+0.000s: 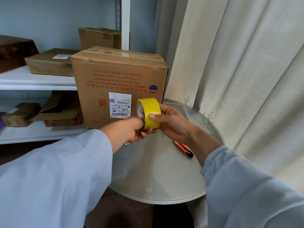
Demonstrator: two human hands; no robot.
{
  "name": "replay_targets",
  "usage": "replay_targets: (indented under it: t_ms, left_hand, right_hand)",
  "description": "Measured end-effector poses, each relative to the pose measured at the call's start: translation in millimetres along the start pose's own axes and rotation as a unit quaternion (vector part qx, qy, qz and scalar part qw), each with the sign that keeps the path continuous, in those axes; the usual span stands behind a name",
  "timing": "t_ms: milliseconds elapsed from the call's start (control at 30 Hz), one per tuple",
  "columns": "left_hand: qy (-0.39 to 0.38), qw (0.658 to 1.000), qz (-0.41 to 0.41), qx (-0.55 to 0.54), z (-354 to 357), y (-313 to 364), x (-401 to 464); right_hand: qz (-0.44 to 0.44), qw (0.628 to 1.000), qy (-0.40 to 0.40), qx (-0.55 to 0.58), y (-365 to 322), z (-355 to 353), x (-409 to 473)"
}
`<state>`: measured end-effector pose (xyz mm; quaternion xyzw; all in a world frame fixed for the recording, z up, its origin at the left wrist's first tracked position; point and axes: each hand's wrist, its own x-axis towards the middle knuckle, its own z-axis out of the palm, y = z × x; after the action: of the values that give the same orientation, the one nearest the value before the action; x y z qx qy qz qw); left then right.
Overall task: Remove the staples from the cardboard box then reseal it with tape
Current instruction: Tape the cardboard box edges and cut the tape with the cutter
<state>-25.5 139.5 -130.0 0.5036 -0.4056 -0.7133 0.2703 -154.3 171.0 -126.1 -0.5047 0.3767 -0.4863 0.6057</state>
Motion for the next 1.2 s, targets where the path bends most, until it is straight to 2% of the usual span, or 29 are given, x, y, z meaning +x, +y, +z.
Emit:
replay_targets:
  t_ms: [100, 300, 433, 500, 600, 733, 967, 1100, 1200]
  left_hand:
    - [-0.018, 1.000, -0.021, 0.006, -2.2, -2.4, 1.1]
    - [-0.006, 0.990, 0.005, 0.144, -6.7, -4.0, 1.4]
    - [0.019, 0.987, 0.075, 0.138, -7.8, -1.9, 1.8]
    - [0.042, 0.984, 0.115, 0.129, -9.4, 0.2, 3.6]
    - [0.062, 0.980, 0.126, 0.139, -12.0, 0.0, 5.6]
    - [0.064, 0.986, 0.095, 0.124, -5.8, -0.8, 3.5]
    - [0.031, 0.990, 0.050, 0.125, -5.7, 0.0, 1.7]
    - [-0.003, 0.992, 0.007, 0.125, -6.3, -3.1, -0.7]
    - [-0.023, 0.992, -0.012, 0.124, -5.3, -4.3, -2.2]
  right_hand:
    - [0.006, 0.999, 0.050, -0.005, 2.8, -1.0, 2.8]
    - [0.002, 0.980, 0.192, 0.048, -3.3, -5.3, 3.7]
    - [0.040, 0.964, 0.262, 0.037, -7.6, -6.5, 6.4]
    - [0.056, 0.967, 0.248, 0.024, -5.2, -5.7, 5.7]
    - [0.060, 0.978, 0.196, 0.034, -4.3, -3.4, 2.3]
    - [0.036, 0.994, 0.095, 0.041, -6.8, 0.5, 0.1]
    - [0.000, 1.000, 0.024, -0.003, -7.0, -2.2, -2.8]
    - [-0.003, 0.999, 0.034, -0.025, -4.9, -1.6, -1.8]
    - [-0.007, 0.994, 0.106, -0.008, -1.8, -3.1, 0.6]
